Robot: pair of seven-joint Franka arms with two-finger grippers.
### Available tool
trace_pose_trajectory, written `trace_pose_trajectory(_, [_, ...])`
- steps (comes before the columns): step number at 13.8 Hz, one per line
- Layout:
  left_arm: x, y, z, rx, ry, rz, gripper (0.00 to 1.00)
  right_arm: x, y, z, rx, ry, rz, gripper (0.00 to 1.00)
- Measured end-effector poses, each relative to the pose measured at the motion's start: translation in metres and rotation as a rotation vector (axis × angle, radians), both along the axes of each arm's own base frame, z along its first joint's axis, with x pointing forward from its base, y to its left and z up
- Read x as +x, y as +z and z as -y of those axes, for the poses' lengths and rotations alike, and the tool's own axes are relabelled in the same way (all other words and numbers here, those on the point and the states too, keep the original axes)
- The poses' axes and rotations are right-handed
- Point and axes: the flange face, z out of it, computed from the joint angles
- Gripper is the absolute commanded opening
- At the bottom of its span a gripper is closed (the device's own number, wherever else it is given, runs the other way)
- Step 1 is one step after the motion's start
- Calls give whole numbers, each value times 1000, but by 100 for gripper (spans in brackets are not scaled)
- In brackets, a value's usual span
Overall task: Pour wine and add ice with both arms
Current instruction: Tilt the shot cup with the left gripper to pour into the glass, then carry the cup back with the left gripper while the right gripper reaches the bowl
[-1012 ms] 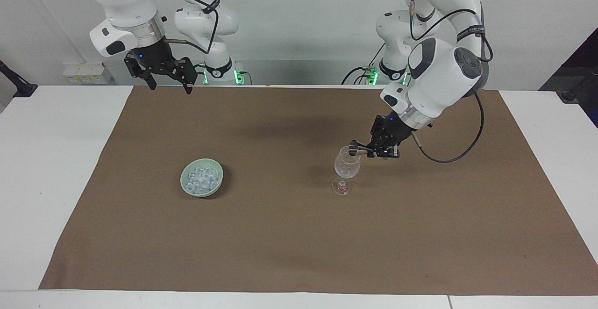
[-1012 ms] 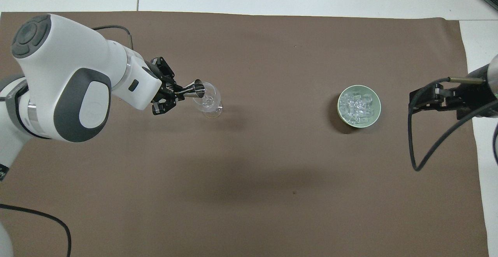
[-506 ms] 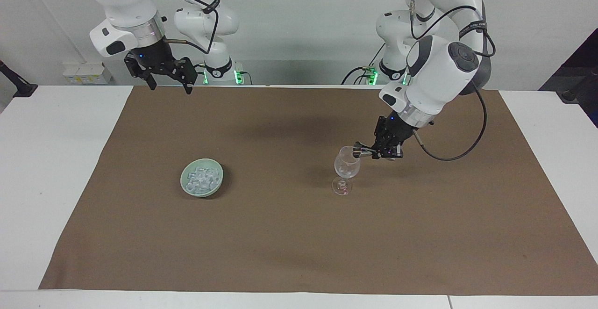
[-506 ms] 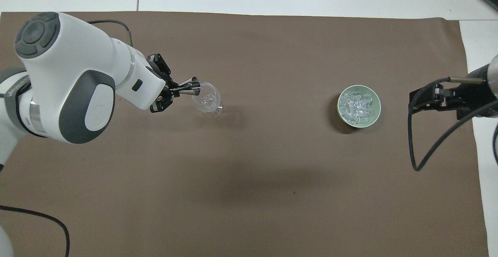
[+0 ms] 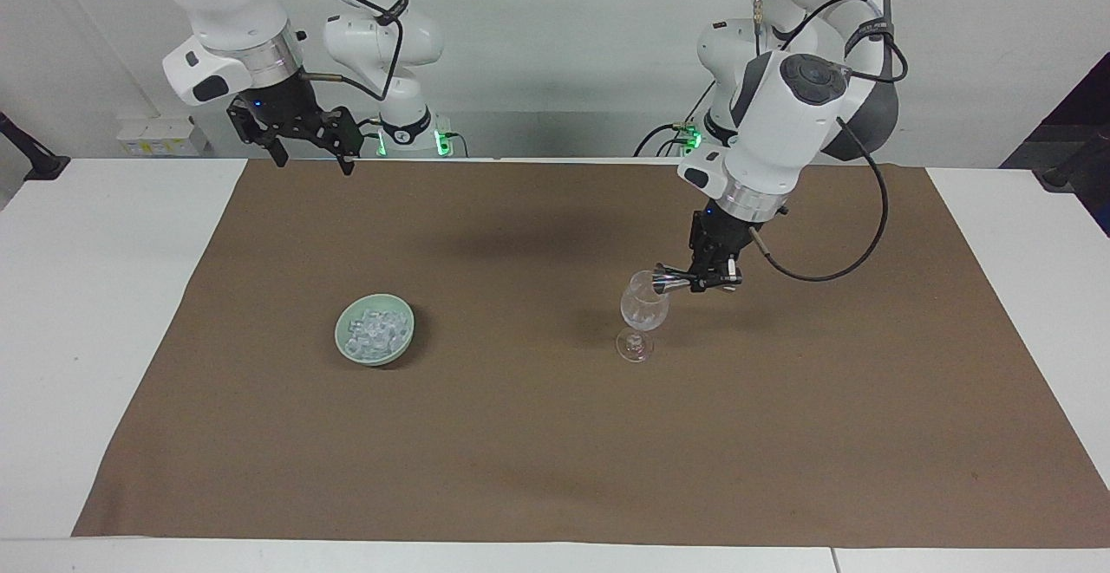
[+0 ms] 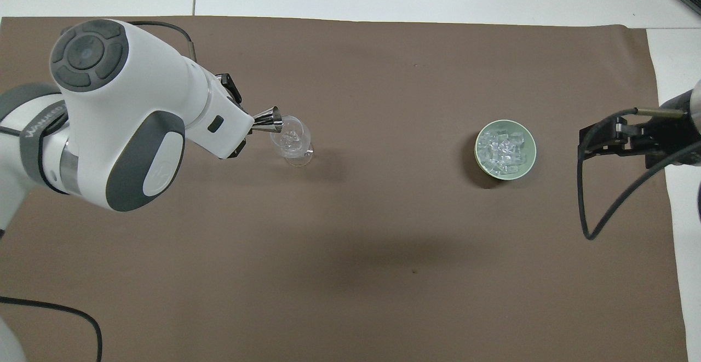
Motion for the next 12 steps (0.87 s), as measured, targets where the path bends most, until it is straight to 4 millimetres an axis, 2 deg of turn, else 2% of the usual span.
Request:
trace_pose_trajectory(3, [-5,15,8,43,-5,17,0,1,1,-2,20,2,12,100])
trace_pose_trajectory(7, [-10,14,14,115,-25,32,0,3,-2,-4,31,2,12,100])
trace_pose_trajectory(12, [-21,14,26,204,30,31,0,6,-15,-4,34,2,49,100])
